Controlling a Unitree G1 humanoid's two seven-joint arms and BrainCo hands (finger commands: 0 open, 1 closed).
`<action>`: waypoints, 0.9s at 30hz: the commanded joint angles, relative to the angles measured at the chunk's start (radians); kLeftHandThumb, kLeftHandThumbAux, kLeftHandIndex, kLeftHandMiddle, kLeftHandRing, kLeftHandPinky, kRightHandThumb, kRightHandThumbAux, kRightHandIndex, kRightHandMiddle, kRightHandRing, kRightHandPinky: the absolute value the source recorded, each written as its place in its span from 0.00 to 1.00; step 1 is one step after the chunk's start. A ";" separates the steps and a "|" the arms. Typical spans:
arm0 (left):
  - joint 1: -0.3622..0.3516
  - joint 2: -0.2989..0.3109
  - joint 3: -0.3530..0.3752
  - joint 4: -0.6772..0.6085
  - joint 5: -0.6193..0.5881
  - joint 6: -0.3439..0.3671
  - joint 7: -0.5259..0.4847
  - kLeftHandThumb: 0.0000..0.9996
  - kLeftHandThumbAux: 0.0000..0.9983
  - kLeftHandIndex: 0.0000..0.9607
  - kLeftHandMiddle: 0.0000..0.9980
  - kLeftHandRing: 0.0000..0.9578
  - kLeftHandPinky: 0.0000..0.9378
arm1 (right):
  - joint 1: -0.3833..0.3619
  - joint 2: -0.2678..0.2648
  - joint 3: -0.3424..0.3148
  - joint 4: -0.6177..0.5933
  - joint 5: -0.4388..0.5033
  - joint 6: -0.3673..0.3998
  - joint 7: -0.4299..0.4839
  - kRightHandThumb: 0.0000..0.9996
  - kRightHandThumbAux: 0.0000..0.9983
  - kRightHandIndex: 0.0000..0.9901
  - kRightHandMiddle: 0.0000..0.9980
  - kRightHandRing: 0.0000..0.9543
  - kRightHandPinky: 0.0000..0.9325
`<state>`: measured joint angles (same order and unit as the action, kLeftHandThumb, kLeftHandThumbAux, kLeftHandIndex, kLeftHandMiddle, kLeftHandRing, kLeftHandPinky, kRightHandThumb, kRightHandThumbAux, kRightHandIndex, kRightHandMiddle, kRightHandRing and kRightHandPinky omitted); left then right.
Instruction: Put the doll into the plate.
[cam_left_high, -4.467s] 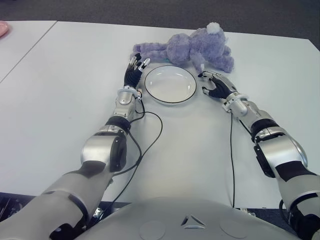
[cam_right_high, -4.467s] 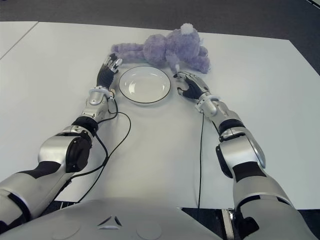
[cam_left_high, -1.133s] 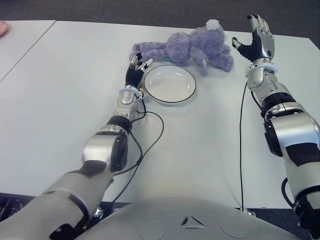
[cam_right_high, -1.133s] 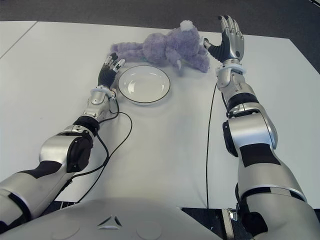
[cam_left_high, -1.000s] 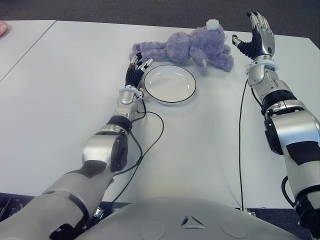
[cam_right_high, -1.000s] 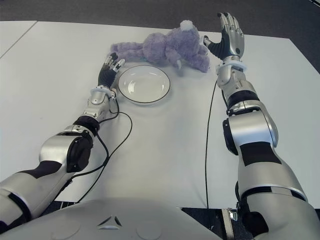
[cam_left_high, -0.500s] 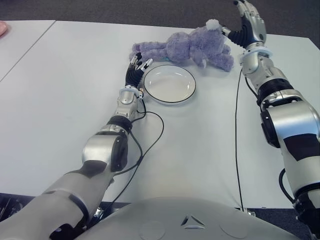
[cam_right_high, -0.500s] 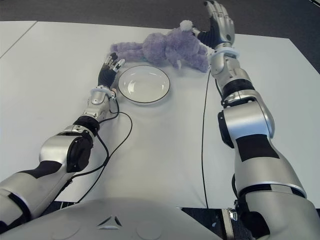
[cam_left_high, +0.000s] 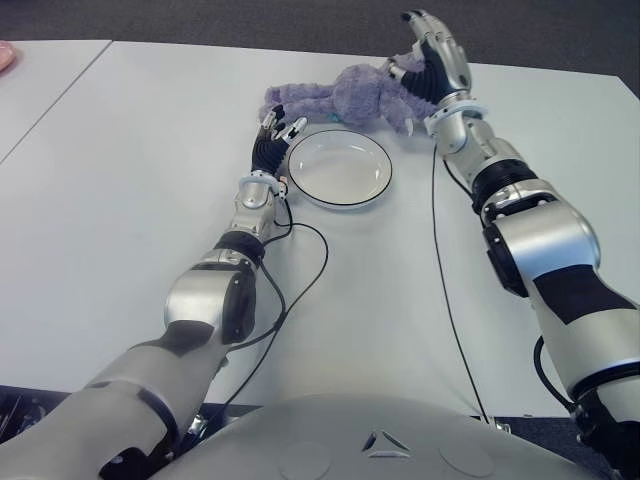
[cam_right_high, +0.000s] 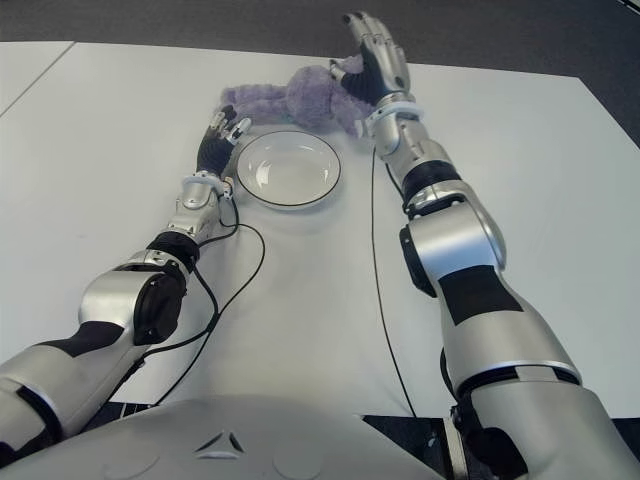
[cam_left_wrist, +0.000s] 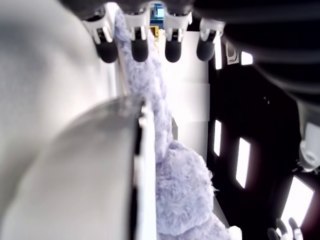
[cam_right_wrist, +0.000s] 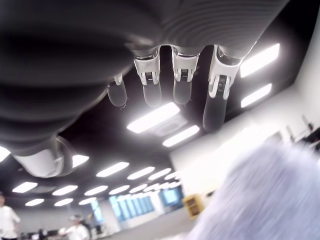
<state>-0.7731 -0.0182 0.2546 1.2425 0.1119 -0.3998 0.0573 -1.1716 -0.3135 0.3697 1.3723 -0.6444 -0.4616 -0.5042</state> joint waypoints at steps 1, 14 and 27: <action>0.164 -0.047 -0.007 0.134 0.012 0.161 0.004 0.00 0.47 0.00 0.00 0.00 0.00 | 0.079 0.067 0.034 0.019 -0.035 -0.014 0.004 0.53 0.46 0.00 0.00 0.05 0.29; 0.166 -0.046 -0.002 0.142 0.010 0.149 -0.001 0.00 0.47 0.00 0.00 0.00 0.00 | 0.153 0.133 0.031 0.008 -0.017 -0.103 0.046 0.59 0.49 0.00 0.00 0.09 0.26; 0.165 -0.046 -0.002 0.145 0.010 0.144 0.001 0.00 0.46 0.00 0.00 0.00 0.00 | 0.202 0.104 -0.014 0.016 0.017 -0.113 0.142 0.57 0.51 0.00 0.00 0.08 0.26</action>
<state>-0.7680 -0.0268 0.2562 1.2644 0.1156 -0.5809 0.0572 -1.0536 -0.1915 0.3783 1.3751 -0.6572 -0.5548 -0.4195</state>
